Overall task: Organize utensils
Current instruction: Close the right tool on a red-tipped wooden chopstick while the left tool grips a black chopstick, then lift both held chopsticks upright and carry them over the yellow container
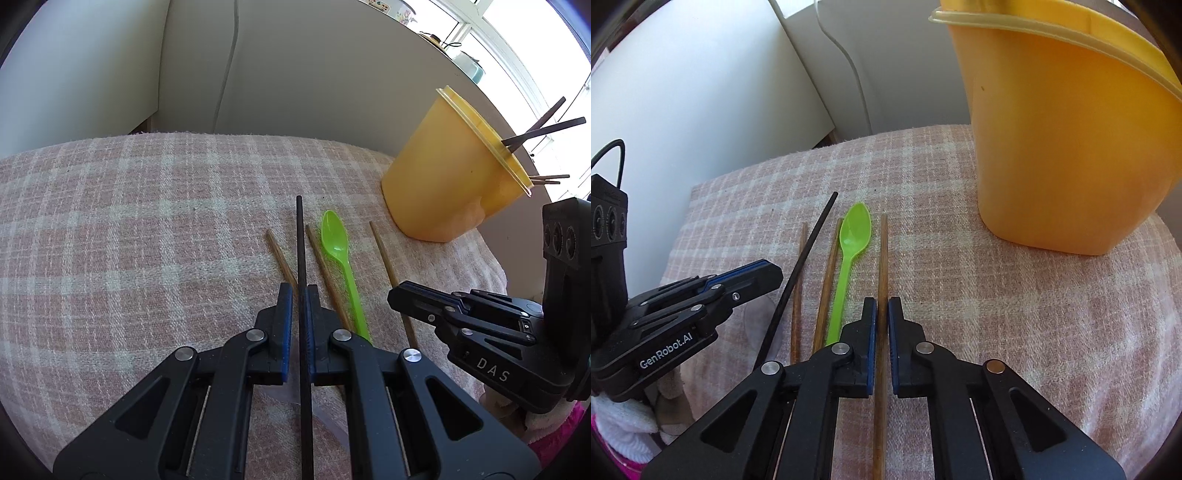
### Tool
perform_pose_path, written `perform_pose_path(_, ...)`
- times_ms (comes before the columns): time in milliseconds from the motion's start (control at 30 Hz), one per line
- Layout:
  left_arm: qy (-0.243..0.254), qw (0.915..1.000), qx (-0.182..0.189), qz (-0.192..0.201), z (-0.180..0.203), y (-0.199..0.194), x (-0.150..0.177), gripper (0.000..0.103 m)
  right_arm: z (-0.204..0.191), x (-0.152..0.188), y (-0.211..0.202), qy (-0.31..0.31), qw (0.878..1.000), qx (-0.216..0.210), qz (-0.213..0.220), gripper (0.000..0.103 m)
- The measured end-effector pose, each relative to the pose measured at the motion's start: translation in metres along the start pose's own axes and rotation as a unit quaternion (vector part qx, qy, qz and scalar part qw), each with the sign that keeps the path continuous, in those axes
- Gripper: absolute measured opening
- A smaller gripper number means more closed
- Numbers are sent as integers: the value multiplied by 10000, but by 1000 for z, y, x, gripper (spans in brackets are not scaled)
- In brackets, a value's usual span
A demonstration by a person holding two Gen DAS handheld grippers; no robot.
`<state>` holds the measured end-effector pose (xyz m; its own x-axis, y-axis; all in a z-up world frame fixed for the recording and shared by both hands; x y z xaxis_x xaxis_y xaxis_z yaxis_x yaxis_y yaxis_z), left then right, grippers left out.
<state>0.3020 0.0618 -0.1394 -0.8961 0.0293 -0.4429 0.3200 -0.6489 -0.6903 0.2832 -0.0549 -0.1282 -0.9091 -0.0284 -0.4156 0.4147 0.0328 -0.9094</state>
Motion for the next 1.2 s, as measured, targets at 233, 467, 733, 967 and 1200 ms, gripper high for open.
perform_pose_path(233, 30, 9986, -274, -448, 0, 9, 6, 6, 8, 3, -10, -22, 10000, 7, 54, 5)
perform_pose_path(467, 156, 9983, -314, -476, -2, 10, 5, 4, 15, 5, -13, -11, 10000, 15, 31, 5)
perform_pose_path(733, 162, 9997, -112, 124, 7, -30, 3, 3, 22, 8, -30, -26, 9998, -78, 198, 5)
perform_pose_path(967, 514, 9973, 27, 528, 36, -73, 7, 3, 32, 12, -65, -138, 9980, -209, 586, 5)
perform_pose_path(1200, 893, 9928, 150, 787, 75, -101, 13, 3, 49, 18, -107, -248, 9935, -301, 1068, 5)
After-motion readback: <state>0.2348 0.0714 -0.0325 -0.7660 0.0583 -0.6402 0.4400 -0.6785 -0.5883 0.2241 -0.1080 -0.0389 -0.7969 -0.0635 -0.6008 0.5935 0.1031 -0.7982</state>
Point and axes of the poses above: each gripper's, at about its wrist camera, not at the fingertips, and y roughly the way its jaws point, z to its right, x to its underside, the point moved 3 cm from there along y, roughly the way its jaws point, and after that the axes turned 14 degrees about x, right-handed, at the moved point
